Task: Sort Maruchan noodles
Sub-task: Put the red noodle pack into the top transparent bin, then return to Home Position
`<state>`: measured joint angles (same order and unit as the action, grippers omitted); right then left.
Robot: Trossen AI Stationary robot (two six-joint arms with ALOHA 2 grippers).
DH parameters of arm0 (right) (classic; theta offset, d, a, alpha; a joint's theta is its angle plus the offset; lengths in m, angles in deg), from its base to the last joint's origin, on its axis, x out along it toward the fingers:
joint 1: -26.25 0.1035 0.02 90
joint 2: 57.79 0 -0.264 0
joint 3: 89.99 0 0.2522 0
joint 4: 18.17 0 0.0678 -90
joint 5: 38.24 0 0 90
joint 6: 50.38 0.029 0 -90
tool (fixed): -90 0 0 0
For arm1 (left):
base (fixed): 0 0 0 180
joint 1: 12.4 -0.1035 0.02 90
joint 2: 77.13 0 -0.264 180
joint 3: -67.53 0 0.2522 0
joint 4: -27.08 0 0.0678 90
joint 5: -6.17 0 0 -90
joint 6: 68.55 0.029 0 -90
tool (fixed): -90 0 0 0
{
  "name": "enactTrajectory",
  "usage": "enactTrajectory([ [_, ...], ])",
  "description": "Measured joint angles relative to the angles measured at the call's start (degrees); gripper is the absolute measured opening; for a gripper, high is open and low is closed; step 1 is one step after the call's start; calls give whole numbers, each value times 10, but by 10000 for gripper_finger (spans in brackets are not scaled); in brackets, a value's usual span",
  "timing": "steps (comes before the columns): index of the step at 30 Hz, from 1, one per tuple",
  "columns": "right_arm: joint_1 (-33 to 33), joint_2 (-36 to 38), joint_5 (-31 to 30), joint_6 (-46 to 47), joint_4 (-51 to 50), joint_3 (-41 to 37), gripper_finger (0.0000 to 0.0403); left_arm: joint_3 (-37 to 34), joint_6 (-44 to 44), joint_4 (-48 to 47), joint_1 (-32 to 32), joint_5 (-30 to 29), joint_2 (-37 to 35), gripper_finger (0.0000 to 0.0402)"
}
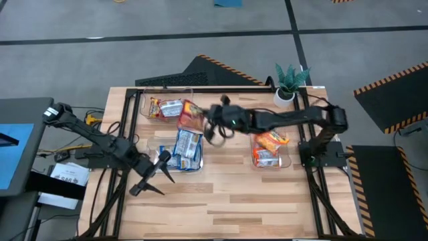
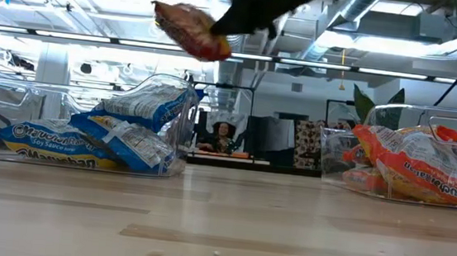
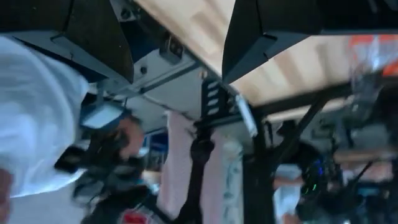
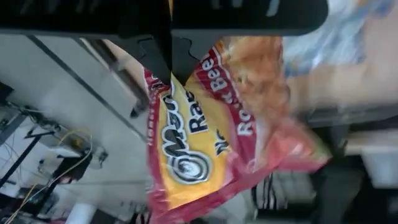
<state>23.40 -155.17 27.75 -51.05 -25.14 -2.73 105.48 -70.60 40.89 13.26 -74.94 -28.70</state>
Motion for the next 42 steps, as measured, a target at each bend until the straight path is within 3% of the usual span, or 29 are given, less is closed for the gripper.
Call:
enactTrajectory([
  [4,-58,-74,46,9,72,48,6,0,8,13,14,-20,-1,235],
  [11,-123,-226,119,39,70,208,5,0,3,-4,14,-71,-1,235],
  [15,-139,-289,124,73,52,286,12,0,-1,-13,14,-85,-1,235],
  [18,-143,-315,124,85,29,315,43,0,-2,-13,14,-85,-1,235],
  [32,-140,-244,137,36,-85,325,222,0,-6,-16,14,-90,-1,235],
  [38,-128,-177,138,-49,-260,314,234,0,-30,17,14,-104,1,235],
  [42,-125,-110,138,-55,-319,237,227,0,16,59,14,-145,16,235],
])
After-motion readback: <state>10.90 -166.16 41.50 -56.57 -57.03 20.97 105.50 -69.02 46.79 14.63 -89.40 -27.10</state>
